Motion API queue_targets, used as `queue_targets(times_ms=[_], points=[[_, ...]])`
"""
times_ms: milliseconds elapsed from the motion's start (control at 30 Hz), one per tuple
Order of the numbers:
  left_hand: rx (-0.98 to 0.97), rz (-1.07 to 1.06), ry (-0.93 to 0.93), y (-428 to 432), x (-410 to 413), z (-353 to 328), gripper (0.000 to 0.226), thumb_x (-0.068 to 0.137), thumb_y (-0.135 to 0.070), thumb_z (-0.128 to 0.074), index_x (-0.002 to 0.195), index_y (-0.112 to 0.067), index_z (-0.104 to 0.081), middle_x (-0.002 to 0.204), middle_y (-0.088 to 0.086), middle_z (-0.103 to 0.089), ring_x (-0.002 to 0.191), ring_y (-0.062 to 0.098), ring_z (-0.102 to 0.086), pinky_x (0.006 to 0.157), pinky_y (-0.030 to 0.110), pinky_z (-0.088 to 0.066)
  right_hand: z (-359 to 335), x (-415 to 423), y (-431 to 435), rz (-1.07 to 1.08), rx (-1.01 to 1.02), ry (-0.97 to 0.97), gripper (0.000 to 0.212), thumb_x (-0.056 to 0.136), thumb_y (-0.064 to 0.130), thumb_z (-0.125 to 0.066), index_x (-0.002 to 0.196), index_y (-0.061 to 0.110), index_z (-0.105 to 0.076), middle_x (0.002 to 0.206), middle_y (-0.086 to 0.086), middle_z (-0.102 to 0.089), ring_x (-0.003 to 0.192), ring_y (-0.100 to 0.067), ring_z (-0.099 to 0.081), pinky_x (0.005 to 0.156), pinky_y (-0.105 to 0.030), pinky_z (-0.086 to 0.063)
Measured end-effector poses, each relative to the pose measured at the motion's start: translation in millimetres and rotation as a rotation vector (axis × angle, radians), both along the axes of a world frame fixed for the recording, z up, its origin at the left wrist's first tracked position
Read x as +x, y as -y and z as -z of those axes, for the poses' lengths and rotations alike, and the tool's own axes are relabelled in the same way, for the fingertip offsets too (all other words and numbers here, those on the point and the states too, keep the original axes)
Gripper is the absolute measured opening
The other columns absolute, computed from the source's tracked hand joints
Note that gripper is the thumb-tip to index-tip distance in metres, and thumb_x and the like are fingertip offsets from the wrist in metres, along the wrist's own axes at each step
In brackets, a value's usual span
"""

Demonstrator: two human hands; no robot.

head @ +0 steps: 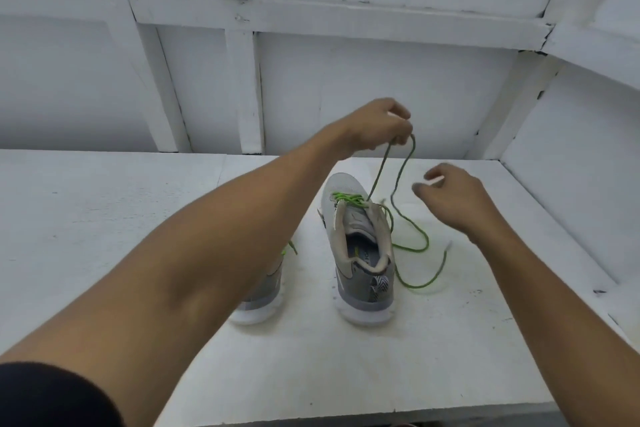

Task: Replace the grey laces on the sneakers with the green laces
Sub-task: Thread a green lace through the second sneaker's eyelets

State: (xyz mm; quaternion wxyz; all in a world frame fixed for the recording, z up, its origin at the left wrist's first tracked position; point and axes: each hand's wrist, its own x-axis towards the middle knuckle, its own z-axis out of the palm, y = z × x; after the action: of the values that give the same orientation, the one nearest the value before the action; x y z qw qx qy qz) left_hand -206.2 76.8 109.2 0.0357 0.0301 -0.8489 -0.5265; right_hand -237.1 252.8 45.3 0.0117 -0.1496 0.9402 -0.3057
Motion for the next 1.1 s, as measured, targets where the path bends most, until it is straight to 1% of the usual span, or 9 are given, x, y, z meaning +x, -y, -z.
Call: queue_targets(times_ms=[67,133,300,400,667,767,867,967,1100], points=[[-0.009,0.027,-0.047,-1,6,-15,0.035,0.088,-0.013,-0.057,0.123,-0.015,-0.053,0.091,0.003,-0.068,0.085,0.013,-0.059,0.073,0.029,-0.042,-14,-7,7,-0.011,0.014,-0.046,0.050,0.088,0.052,-0.059,0.126,0.022,-0.050,0.107,0.001,-0.057,0.097,-0.022,-0.054,0.084,-0.035,-0.045],[-0.020,0.068,-0.081,-5,16,-27,0.035,0.089,-0.014,-0.056,0.123,-0.016,-0.053,0.092,0.005,-0.070,0.085,0.011,-0.061,0.073,0.026,-0.043,-26,-13,16,-0.074,-0.072,0.006,0.045,0.092,0.054,-0.055,0.123,0.022,-0.054,0.105,0.004,-0.052,0.095,-0.017,-0.051,0.082,-0.034,-0.044],[-0.119,0.122,-0.200,-18,55,-34,0.033,0.089,-0.012,-0.057,0.121,-0.016,-0.055,0.084,0.002,-0.074,0.072,0.008,-0.066,0.070,0.019,-0.048,-30,-38,31,-0.108,-0.235,0.202,0.030,0.100,0.030,-0.045,0.104,0.007,-0.063,0.082,-0.004,-0.065,0.065,-0.017,-0.056,0.060,-0.029,-0.042],[-0.184,0.096,-0.241,-25,81,-20,0.029,0.090,-0.017,-0.059,0.119,-0.020,-0.057,0.082,-0.002,-0.074,0.080,0.015,-0.068,0.076,0.033,-0.053,-26,-59,28,-0.107,-0.271,0.340,0.014,0.095,0.011,-0.049,0.101,0.004,-0.060,0.084,-0.008,-0.065,0.065,-0.016,-0.062,0.059,-0.027,-0.046],[-0.246,0.078,-0.171,-53,139,40,0.028,0.094,-0.028,-0.059,0.121,-0.030,-0.054,0.095,-0.021,-0.073,0.089,0.005,-0.066,0.085,0.033,-0.052,-19,-91,25,0.066,-0.649,0.618,0.016,0.097,0.003,-0.040,0.099,-0.002,-0.055,0.097,-0.019,-0.061,0.082,-0.025,-0.066,0.069,-0.032,-0.055],[-0.311,0.112,-0.142,-63,149,57,0.030,0.095,-0.029,-0.057,0.125,-0.029,-0.051,0.103,-0.020,-0.072,0.110,0.003,-0.058,0.095,0.032,-0.046,-25,-96,29,0.103,-0.737,0.619,0.013,0.098,0.006,-0.042,0.086,0.004,-0.049,0.078,-0.013,-0.054,0.065,-0.021,-0.059,0.049,-0.025,-0.052],[-0.363,0.152,-0.174,-68,152,72,0.027,0.096,-0.028,-0.054,0.124,-0.024,-0.055,0.110,-0.014,-0.070,0.113,0.004,-0.057,0.097,0.035,-0.045,-34,-102,31,0.132,-0.726,0.569,0.019,0.102,0.016,-0.047,0.086,0.007,-0.050,0.072,-0.005,-0.054,0.052,-0.011,-0.048,0.035,-0.017,-0.037],[-0.515,0.157,-0.213,-73,154,83,0.027,0.098,-0.031,-0.050,0.123,-0.027,-0.058,0.122,-0.012,-0.065,0.141,0.007,-0.031,0.113,0.040,-0.023,-45,-109,30,0.096,-0.750,0.559,0.020,0.102,0.019,-0.049,0.087,0.007,-0.054,0.073,-0.003,-0.056,0.047,-0.007,-0.051,0.036,-0.016,-0.039],[-0.578,0.183,-0.199,-70,154,89,0.034,0.098,-0.036,-0.049,0.131,-0.034,-0.056,0.150,-0.013,-0.041,0.150,0.015,-0.005,0.116,0.041,-0.005,-65,-102,33,0.004,-0.809,0.551,0.018,0.100,0.001,-0.043,0.091,0.000,-0.057,0.082,-0.011,-0.061,0.051,-0.008,-0.064,0.048,-0.014,-0.049]])
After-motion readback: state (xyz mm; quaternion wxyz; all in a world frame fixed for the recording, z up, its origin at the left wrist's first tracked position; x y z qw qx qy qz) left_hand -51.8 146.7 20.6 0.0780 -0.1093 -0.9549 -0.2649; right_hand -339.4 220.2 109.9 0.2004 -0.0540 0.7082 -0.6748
